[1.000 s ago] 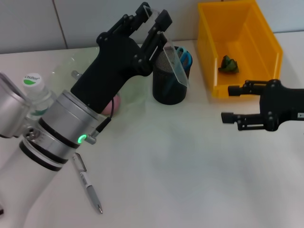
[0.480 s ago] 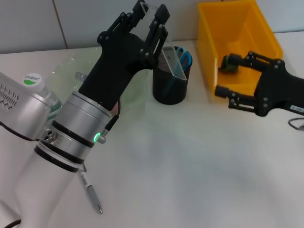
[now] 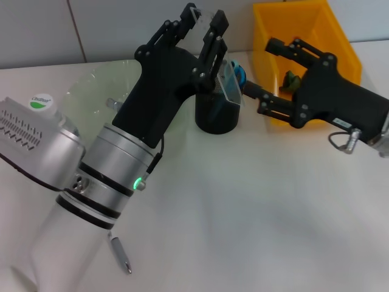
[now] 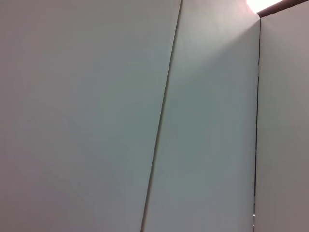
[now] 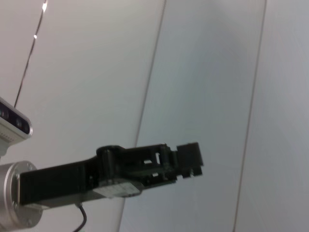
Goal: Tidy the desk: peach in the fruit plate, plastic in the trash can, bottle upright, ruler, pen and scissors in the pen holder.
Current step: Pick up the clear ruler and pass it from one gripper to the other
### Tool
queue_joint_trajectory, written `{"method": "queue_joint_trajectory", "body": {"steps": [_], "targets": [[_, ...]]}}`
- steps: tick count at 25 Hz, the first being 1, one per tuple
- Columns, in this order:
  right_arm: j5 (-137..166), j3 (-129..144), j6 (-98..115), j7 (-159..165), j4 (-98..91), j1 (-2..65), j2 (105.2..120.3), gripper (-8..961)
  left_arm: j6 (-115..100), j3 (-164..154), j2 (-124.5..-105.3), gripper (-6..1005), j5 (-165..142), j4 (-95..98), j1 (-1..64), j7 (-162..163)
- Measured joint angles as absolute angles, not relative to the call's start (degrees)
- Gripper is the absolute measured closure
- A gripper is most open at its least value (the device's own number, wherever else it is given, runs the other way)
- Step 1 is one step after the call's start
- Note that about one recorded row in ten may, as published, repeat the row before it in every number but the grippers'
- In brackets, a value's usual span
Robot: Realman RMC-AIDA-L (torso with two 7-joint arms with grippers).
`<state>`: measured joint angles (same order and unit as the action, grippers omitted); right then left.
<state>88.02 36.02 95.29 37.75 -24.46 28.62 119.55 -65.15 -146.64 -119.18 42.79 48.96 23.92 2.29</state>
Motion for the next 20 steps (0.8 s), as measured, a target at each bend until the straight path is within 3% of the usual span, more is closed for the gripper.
{"method": "queue_joint_trajectory", "body": {"steps": [20], "targets": [[83.45, 35.79, 93.46, 21.45, -10.25, 34.02, 119.82, 187, -64.72, -150.96, -119.18, 603, 50.13, 52.38, 24.84, -11.32]]}}
